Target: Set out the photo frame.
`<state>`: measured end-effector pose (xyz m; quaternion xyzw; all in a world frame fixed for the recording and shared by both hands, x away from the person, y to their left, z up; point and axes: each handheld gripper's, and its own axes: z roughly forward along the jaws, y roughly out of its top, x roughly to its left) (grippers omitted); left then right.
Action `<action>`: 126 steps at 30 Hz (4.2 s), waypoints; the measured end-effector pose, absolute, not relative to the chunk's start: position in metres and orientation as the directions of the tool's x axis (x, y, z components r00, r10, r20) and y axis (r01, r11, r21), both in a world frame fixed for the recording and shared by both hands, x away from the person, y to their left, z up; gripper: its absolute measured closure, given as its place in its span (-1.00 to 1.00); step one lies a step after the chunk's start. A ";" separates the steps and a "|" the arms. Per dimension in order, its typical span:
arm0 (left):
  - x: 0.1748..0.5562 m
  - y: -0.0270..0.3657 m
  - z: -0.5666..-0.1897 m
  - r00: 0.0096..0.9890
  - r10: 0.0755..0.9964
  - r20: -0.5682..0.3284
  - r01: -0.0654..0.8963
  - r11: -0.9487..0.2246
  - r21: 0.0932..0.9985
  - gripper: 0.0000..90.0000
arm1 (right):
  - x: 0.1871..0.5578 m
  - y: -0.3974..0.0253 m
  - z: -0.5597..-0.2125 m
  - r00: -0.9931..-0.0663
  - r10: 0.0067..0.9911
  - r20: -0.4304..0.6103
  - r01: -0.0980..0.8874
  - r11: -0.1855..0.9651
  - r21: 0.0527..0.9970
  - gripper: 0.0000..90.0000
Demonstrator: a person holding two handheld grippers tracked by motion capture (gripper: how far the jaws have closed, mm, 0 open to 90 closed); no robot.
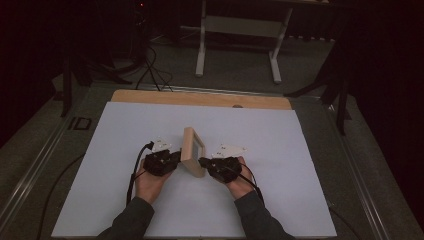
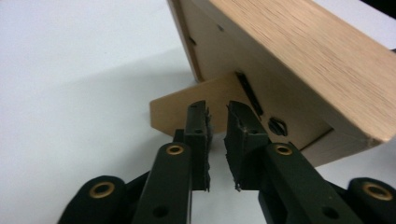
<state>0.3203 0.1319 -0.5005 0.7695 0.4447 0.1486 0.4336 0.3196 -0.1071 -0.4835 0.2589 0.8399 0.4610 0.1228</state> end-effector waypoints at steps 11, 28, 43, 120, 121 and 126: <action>0.321 0.149 -0.494 0.511 0.836 -0.201 0.582 -0.164 0.796 0.26 | 0.324 -0.117 -0.480 -0.817 0.576 0.016 0.330 0.445 0.833 0.73; 0.310 0.159 -0.465 0.522 0.822 -0.230 0.550 -0.118 0.827 0.14 | 0.329 -0.128 -0.478 -0.795 0.606 0.020 0.349 0.431 0.832 0.68; 0.300 0.148 -0.447 0.554 0.801 -0.226 0.518 -0.120 0.847 -0.09 | 0.332 -0.134 -0.477 -0.774 0.632 0.030 0.365 0.408 0.837 0.52; 0.308 0.104 -0.472 0.590 0.767 -0.251 0.575 -0.181 0.798 0.32 | 0.338 -0.156 -0.466 -0.751 0.656 0.073 0.370 0.326 0.870 0.21; 0.307 0.103 -0.472 0.594 0.765 -0.247 0.571 -0.186 0.800 0.33 | 0.337 -0.158 -0.464 -0.746 0.663 0.062 0.364 0.328 0.872 0.21; 0.305 0.099 -0.471 0.623 0.752 -0.217 0.546 -0.219 0.809 0.34 | 0.337 -0.160 -0.461 -0.744 0.667 0.042 0.352 0.337 0.873 0.21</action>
